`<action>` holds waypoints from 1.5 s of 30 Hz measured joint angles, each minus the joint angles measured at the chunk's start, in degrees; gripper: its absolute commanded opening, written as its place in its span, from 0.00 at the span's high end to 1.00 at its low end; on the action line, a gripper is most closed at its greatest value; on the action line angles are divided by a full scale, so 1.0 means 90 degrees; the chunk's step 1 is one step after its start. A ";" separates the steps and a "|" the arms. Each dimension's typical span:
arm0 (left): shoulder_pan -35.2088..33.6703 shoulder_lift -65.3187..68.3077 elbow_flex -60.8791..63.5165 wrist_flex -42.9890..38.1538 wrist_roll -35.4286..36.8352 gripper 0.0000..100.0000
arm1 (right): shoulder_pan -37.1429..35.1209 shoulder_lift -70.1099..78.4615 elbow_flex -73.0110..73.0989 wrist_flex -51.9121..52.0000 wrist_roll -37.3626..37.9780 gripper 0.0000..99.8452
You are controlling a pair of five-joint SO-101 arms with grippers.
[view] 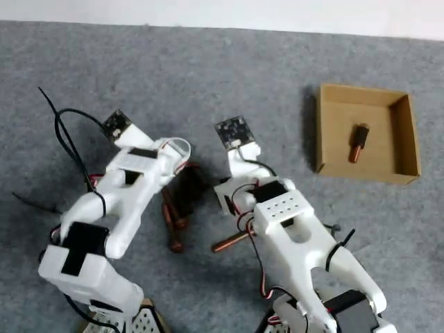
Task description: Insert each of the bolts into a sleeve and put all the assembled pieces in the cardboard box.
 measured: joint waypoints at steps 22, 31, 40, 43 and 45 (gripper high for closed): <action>-0.0186 0.0049 -0.0244 -0.0010 -0.0361 1.00 | 0.0049 0.0000 0.0010 -0.0020 0.0029 1.00; -0.0186 -0.0996 0.0430 0.0176 -0.1055 1.00 | 0.0049 -0.0615 0.0576 -0.0420 0.0029 1.00; -0.0107 -0.4737 0.3741 -0.2188 -0.1475 1.00 | 0.0049 -0.3223 0.2872 -0.1846 0.0029 1.00; -0.0088 -0.6193 0.4952 -0.3057 -0.1758 1.00 | 0.0049 -0.3966 0.3331 -0.1973 0.0029 1.00; -0.0010 -0.7121 0.5607 -0.3370 -0.1963 1.00 | -0.0029 -0.4396 0.3536 -0.1983 0.0088 1.00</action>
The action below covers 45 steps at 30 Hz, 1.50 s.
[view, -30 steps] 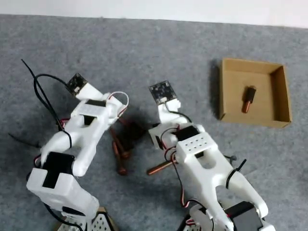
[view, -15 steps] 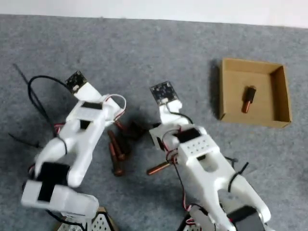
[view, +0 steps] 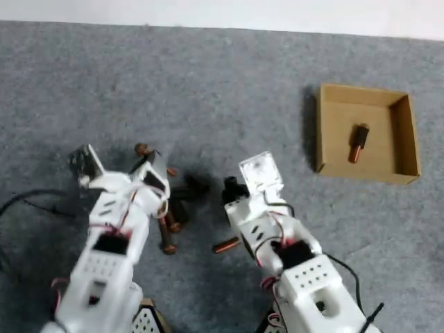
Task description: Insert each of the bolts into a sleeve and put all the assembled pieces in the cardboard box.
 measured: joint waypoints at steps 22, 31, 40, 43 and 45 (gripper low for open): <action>0.1026 -0.5031 0.0967 0.1817 -0.0166 0.99 | -0.1074 -0.3292 0.1543 -0.0059 0.1524 1.00; 0.1788 -0.5031 0.0967 0.2422 -0.0596 0.99 | -0.1094 -0.4024 0.1553 -0.0059 0.1680 1.00; 0.1846 -0.5031 0.0957 0.2422 -0.0625 0.99 | -0.1123 -0.3966 0.1553 -0.0059 0.2081 1.00; 0.1846 -0.5031 0.0821 0.2422 -0.0625 0.99 | -0.1123 -0.3917 0.1553 -0.0059 0.2081 1.00; 0.1846 -0.5040 0.0596 0.2501 -0.0625 0.99 | -0.1123 -0.3917 0.1553 -0.0059 0.2081 1.00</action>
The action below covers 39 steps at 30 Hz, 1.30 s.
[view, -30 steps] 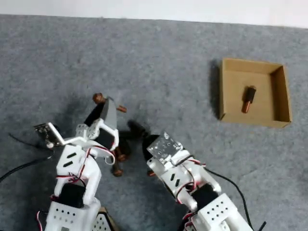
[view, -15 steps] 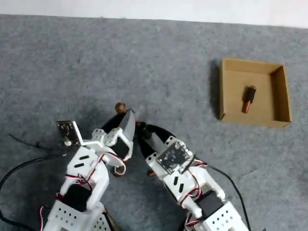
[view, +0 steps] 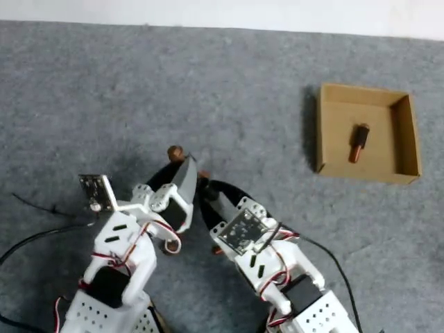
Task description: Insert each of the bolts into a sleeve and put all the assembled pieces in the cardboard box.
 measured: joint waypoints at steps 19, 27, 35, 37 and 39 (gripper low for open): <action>0.0215 0.0000 -0.1543 0.2129 0.0195 0.99 | -0.0010 0.0000 0.0000 0.0000 0.0000 1.00; 0.0264 -0.0010 -0.1915 0.2178 0.0215 0.99 | -0.0010 0.0000 0.0000 -0.0020 0.0000 1.00; 0.0303 -0.0020 -0.2276 0.3302 0.0234 0.99 | -0.0010 0.0010 0.0010 -0.0020 0.0020 1.00; 0.0400 -0.0068 -0.2276 0.3438 0.0234 0.99 | -0.0010 0.0010 0.0010 -0.0020 0.0020 1.00; 0.0537 -0.0107 -0.2276 0.3536 0.0205 0.99 | -0.0010 0.0010 0.0010 -0.0020 0.0020 1.00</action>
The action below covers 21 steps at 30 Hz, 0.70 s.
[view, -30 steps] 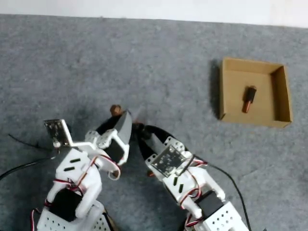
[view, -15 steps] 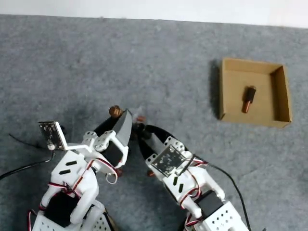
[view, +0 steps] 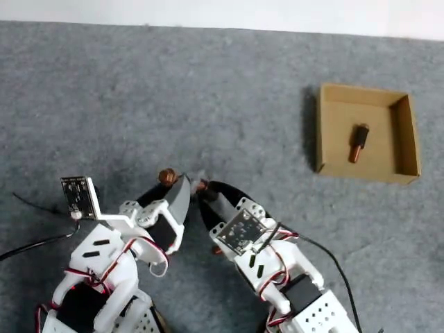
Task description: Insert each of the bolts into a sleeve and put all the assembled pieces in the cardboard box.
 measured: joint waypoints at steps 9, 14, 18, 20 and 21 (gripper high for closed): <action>0.0254 -0.0020 0.0342 0.0010 -0.0156 0.99 | 0.0049 0.0039 0.0000 0.0010 0.0010 1.00; 0.0303 -0.0020 0.0772 -0.0254 -0.0371 0.99 | 0.0059 0.0049 0.0000 0.0020 0.0010 1.00; 0.0371 -0.0010 0.1377 -0.0889 -0.0498 0.99 | 0.0020 0.0088 0.0000 0.0029 0.0020 1.00; 0.0352 -0.0010 0.1524 -0.1045 -0.0567 0.99 | 0.0020 0.0088 0.0000 0.0010 0.0020 1.00; 0.0274 -0.0010 0.1524 -0.1104 -0.0576 0.99 | 0.0020 0.0088 0.0000 0.0010 0.0010 1.00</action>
